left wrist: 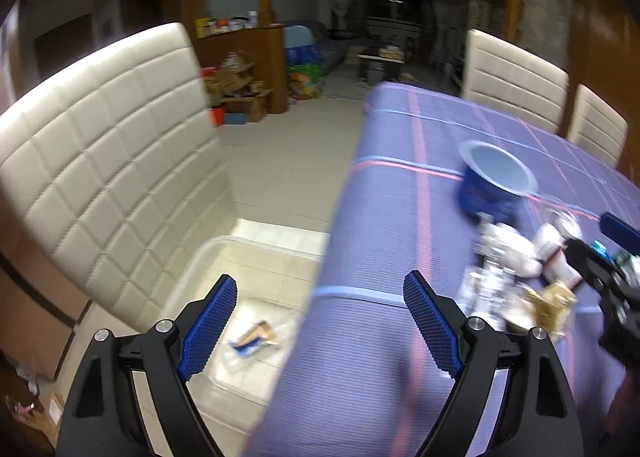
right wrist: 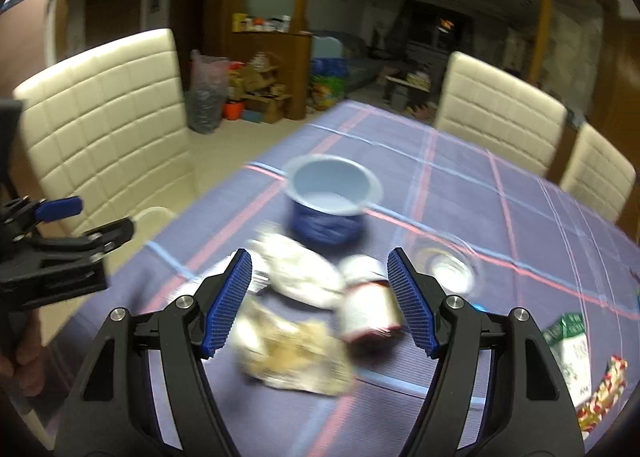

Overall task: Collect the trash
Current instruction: 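Grasp the foil blister pack with the left gripper while the right grasps the medicine bottle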

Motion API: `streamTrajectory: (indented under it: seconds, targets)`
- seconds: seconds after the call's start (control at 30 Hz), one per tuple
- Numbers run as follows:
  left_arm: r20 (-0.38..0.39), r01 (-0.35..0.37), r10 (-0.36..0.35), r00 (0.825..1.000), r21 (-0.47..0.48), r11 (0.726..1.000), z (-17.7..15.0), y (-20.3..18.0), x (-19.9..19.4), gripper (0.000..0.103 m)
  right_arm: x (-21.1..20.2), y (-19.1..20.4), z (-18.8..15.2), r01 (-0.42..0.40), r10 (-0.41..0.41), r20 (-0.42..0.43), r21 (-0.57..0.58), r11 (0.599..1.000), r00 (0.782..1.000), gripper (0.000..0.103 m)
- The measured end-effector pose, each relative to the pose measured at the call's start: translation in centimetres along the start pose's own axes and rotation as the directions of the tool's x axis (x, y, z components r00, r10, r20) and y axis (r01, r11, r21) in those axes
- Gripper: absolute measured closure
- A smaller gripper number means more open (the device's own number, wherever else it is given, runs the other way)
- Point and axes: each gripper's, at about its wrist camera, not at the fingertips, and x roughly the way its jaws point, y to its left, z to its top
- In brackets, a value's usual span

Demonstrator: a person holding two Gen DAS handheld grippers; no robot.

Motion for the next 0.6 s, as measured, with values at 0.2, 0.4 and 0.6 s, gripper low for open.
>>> streamTrajectory:
  seconds: [0.2,0.4,0.6]
  targets:
    - [-0.030,0.070,-0.066,0.997,0.127,0.990,-1.1,-6.0,-0.1,0.020,0.3,-4.3,-1.4,0.012,-0.009,-0.034,0.091,0.996,0.999,0.039]
    - [-0.065,0.070,-0.060,0.996,0.167,0.983,-1.6,-8.2,1.1,0.020,0.4,-3.8,-2.0,-0.007,0.009,-0.035,0.055,0.998,0.999,0.039]
    - [-0.093,0.100,-0.089,0.992,0.125,0.987,-1.6,-7.5,1.9,0.032,0.9,-2.2,-2.1,-0.026,0.025,-0.043,-0.006,1.000,0.999,0.038]
